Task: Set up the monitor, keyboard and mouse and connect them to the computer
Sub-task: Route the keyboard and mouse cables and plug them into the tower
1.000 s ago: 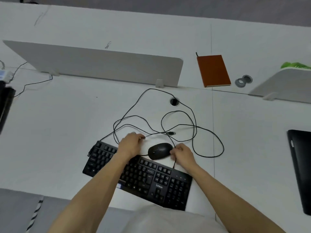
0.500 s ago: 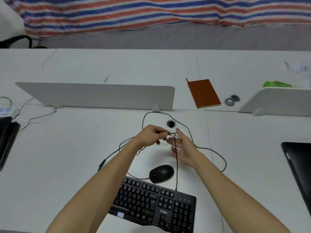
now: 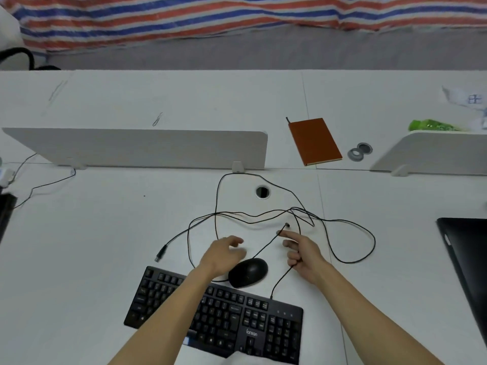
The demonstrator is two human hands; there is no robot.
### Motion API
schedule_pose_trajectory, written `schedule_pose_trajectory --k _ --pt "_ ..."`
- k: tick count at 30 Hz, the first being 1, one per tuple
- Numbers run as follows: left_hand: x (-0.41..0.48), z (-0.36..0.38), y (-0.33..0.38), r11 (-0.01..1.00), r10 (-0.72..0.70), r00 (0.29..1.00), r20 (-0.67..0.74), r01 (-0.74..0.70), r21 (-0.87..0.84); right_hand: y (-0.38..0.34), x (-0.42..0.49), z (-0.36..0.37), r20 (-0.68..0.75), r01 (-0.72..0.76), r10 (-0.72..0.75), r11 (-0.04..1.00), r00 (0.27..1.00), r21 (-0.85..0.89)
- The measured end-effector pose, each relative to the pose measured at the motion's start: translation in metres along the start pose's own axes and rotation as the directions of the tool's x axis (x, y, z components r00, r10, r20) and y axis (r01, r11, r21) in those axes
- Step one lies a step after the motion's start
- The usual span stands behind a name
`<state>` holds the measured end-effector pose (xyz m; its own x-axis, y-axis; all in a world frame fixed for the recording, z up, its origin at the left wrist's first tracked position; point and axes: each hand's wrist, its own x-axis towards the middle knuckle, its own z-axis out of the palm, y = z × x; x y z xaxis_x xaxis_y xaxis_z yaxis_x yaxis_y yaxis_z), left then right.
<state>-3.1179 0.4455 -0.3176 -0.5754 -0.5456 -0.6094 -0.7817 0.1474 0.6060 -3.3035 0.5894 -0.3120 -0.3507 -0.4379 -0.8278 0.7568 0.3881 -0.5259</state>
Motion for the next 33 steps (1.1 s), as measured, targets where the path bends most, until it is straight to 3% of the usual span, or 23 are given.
schedule_pose_trajectory --k 2,4,6,8,11,13,16,18,20,22,24,25,28,31,33 --pt "-0.004 0.012 0.021 0.995 0.006 0.993 0.115 0.005 -0.097 0.003 -0.003 -0.001 0.037 0.005 -0.002 0.997 0.999 -0.08" --pt "-0.003 0.024 0.038 0.997 0.031 0.982 0.187 -0.017 -0.077 0.004 -0.005 -0.002 0.045 0.023 -0.017 0.991 0.999 -0.132" --pt "-0.003 0.029 0.044 0.996 0.064 0.975 0.214 -0.048 -0.079 0.0 -0.005 -0.005 -0.022 0.073 -0.076 0.991 0.997 -0.11" --pt "-0.003 0.028 0.041 0.95 -0.008 0.982 0.191 0.068 -0.306 -0.007 -0.004 -0.012 -0.153 0.134 -0.133 0.991 0.979 -0.009" --pt "-0.002 0.014 0.026 0.603 -0.255 0.957 0.14 0.27 -0.751 -0.016 -0.004 -0.028 -0.304 0.231 -0.213 0.973 0.928 0.023" --pt "-0.001 0.002 0.019 0.399 -0.324 0.936 0.139 0.268 -0.877 -0.011 -0.002 -0.04 -0.357 0.264 -0.268 0.963 0.895 -0.061" --pt "-0.003 -0.013 0.015 0.221 -0.323 0.941 0.097 0.175 -0.96 0.014 0.002 -0.064 -0.485 0.174 -0.216 0.976 0.847 -0.131" --pt "-0.007 -0.021 0.013 0.168 -0.309 0.95 0.04 0.096 -0.981 0.034 0.0 -0.076 -0.577 0.039 -0.23 0.945 0.784 -0.324" --pt "-0.016 -0.027 0.008 0.181 -0.289 0.957 -0.001 0.054 -0.982 0.05 -0.003 -0.077 -0.574 -0.02 -0.474 0.759 0.668 -0.65" --pt "-0.025 -0.029 0.003 0.224 -0.262 0.965 -0.016 0.044 -0.973 0.054 -0.012 -0.059 -0.232 0.152 -0.812 0.363 0.535 -0.919" --pt "-0.033 -0.029 -0.006 0.235 -0.26 0.965 -0.014 0.049 -0.971 0.053 -0.014 -0.026 0.167 0.317 -0.872 -0.015 0.46 -0.948" --pt "-0.035 -0.029 -0.009 0.232 -0.269 0.963 -0.016 0.049 -0.971 0.051 -0.012 -0.01 0.298 0.355 -0.835 -0.133 0.463 -0.925" --pt "-0.044 -0.028 -0.018 0.227 -0.33 0.943 -0.03 0.049 -0.973 0.043 0.0 0.039 0.473 0.356 -0.642 -0.314 0.604 -0.88" --pt "-0.055 -0.023 -0.019 0.26 -0.364 0.931 -0.006 0.096 -0.961 0.032 0.021 0.072 0.425 0.286 -0.407 -0.36 0.808 -0.888" --pt "-0.06 -0.02 -0.019 0.295 -0.373 0.928 0.012 0.131 -0.947 0.028 0.032 0.084 0.34 0.185 -0.332 -0.421 0.88 -0.888"
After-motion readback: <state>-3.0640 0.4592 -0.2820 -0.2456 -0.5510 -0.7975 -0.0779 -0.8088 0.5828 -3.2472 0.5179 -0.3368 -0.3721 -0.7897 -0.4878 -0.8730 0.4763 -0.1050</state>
